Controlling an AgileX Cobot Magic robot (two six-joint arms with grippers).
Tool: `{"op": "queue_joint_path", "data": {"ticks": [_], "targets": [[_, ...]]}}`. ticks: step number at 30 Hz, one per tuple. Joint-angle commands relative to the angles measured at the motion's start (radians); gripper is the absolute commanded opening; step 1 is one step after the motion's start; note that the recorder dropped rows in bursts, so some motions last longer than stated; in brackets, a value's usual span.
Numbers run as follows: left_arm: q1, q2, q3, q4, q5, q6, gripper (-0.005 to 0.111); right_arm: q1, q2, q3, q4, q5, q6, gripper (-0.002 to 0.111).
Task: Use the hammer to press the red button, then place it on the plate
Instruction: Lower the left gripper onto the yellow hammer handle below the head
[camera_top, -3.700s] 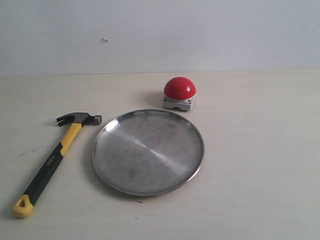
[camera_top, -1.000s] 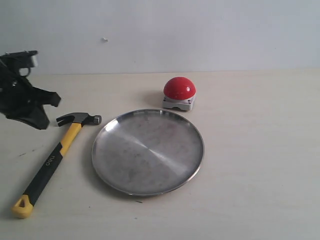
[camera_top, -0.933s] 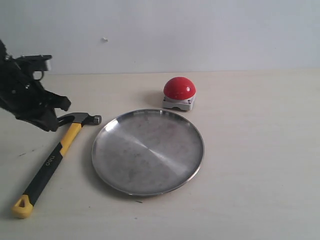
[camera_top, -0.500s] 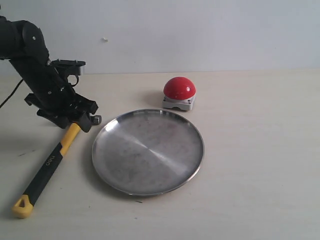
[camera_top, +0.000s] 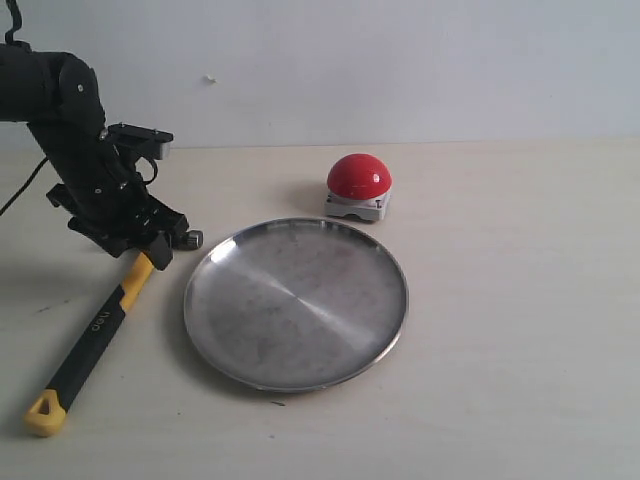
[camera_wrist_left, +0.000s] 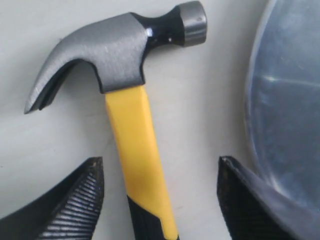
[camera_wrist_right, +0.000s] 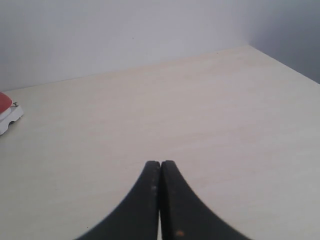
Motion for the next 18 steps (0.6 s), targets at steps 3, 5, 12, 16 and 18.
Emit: {"op": "queue_joint_path", "data": {"ticks": [3,5,12,16,18], "targets": [[-0.001,0.000,-0.007,0.017,0.004,-0.005,0.063,-0.005,-0.005,0.005,0.000,-0.007,0.000,0.000],[-0.001,0.008,-0.007,0.017,-0.029,-0.005,0.063,-0.005,-0.005,0.005,0.000,-0.007,0.000,0.000],[0.004,0.055,-0.007,0.023,-0.063,-0.005,0.063,-0.005,-0.005,0.005,0.000,-0.002,0.000,0.000],[0.006,0.086,-0.007,0.023,-0.084,-0.005,0.063,-0.005,-0.005,0.005,0.000,-0.002,0.000,0.000],[0.006,0.101,-0.007,0.028,-0.092,-0.005,0.063,-0.005,-0.005,0.005,0.000,-0.002,0.000,0.000]]}}
